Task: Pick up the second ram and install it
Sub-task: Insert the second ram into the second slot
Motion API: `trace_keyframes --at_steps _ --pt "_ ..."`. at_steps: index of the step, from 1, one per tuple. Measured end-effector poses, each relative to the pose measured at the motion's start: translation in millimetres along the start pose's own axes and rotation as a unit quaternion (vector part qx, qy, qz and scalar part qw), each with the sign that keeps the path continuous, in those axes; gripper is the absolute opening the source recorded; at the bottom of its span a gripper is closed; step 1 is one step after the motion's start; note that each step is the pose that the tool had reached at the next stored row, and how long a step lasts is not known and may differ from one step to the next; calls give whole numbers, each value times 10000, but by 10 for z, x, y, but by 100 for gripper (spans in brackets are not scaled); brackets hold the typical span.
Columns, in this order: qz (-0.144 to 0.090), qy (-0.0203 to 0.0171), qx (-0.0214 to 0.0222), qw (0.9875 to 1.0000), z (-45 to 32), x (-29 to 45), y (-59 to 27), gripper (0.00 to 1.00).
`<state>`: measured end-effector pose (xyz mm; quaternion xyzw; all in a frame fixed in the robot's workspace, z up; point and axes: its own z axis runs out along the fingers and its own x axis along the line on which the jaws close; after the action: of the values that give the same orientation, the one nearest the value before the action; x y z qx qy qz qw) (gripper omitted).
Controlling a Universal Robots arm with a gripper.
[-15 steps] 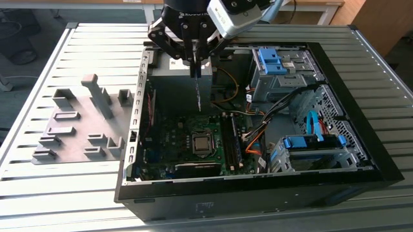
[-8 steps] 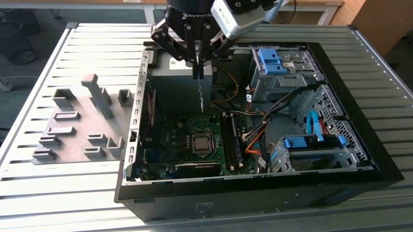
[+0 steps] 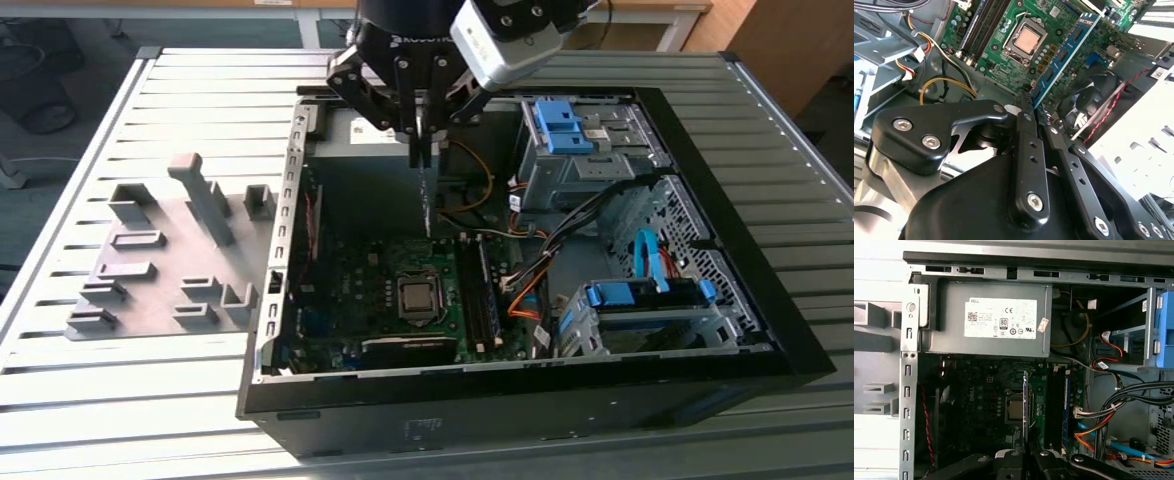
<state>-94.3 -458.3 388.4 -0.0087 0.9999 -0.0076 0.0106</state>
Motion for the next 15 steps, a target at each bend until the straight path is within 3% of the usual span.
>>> trace_keyframes --at_steps 8,15 --pt "55 0 0 10000 43 -114 -2 14" --pt "72 1 1 10000 160 -158 -3 14"
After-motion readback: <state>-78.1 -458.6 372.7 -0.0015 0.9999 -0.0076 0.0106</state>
